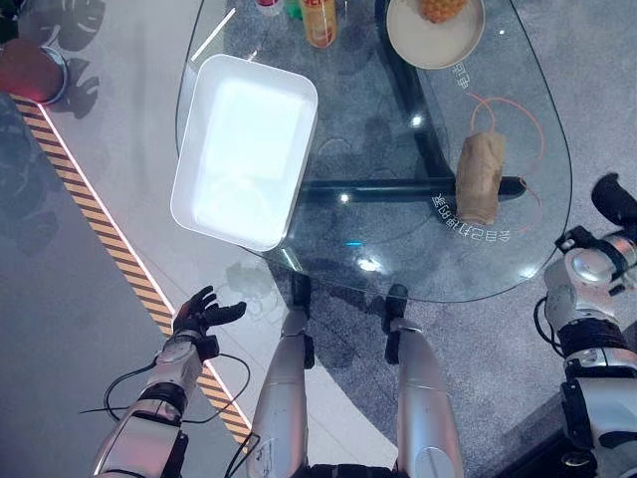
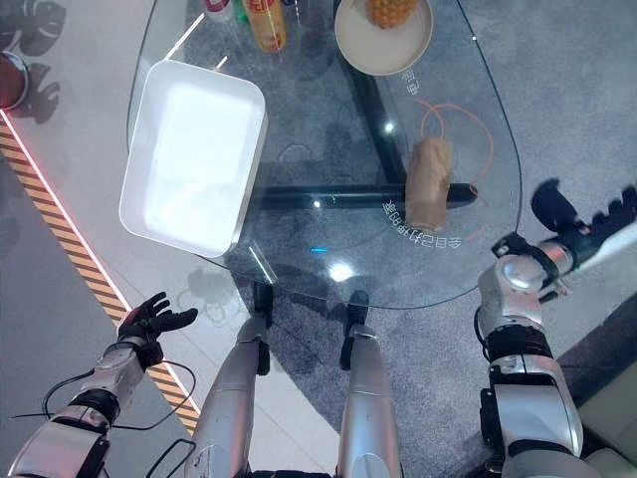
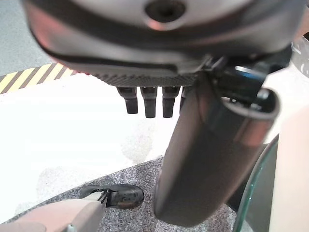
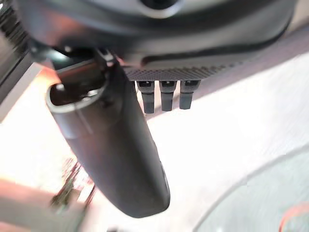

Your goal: Wipe the table with a cloth and put it in the basket.

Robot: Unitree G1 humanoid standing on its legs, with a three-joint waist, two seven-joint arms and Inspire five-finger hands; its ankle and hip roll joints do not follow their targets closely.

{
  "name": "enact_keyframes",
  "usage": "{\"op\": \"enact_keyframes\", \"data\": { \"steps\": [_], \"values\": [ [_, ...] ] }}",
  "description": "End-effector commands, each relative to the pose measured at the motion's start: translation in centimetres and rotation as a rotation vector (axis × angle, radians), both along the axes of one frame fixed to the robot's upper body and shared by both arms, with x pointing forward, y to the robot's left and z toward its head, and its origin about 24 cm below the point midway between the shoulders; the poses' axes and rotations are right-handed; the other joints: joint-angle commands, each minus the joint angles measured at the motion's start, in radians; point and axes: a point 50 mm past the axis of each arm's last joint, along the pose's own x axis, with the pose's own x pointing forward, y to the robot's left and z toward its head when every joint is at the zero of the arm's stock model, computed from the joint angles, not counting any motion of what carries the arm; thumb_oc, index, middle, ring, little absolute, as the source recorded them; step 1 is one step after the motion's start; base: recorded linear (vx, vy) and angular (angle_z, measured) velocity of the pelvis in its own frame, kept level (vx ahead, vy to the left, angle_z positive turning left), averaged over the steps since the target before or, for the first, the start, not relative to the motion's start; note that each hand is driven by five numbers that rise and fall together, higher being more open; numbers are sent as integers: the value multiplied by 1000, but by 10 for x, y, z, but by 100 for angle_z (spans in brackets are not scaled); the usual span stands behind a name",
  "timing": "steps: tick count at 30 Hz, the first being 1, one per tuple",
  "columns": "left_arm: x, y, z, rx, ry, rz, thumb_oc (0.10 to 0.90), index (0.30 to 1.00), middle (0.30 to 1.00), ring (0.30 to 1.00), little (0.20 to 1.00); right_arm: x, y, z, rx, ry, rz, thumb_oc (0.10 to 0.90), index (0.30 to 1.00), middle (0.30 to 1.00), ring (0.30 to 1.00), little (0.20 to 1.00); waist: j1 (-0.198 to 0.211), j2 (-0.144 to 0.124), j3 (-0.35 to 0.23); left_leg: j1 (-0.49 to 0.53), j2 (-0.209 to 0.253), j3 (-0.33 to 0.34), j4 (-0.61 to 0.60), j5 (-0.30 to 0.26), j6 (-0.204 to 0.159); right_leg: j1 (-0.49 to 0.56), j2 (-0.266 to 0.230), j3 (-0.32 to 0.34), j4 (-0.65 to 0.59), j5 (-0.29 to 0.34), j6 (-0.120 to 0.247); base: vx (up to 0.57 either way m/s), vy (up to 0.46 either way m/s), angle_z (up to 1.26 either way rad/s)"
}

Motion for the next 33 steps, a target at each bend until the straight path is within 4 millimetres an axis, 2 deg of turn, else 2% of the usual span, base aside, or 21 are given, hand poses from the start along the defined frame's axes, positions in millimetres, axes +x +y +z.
{"op": "enact_keyframes", "data": {
  "steps": [1,10,18,33],
  "values": [
    [-23,26,-9,50,52,108,800,900,900,900,900,0,10,37,-184,-106,58,800,900,900,900,900,-18,-25,-20,2,-60,-31,111,-137,33,46,6,-29,-94,57,6,0,0,0],
    [-17,14,-11,44,49,80,800,900,900,900,900,26,51,40,-284,-9,248,800,900,900,900,900,-5,-14,-20,3,-67,-24,104,-127,33,49,1,-33,-103,61,0,1,4,0],
    [-16,7,-13,40,56,65,800,900,900,900,900,38,72,22,-287,102,333,800,900,900,900,900,5,-4,-20,7,-73,-19,96,-124,33,49,-2,-39,-103,58,-4,0,0,0],
    [-13,-8,-18,39,62,27,800,900,900,900,900,52,85,6,-234,233,380,800,900,900,900,900,23,13,-20,7,-80,-16,95,-123,33,43,-6,-46,-92,52,-7,0,0,1]
  ]
}}
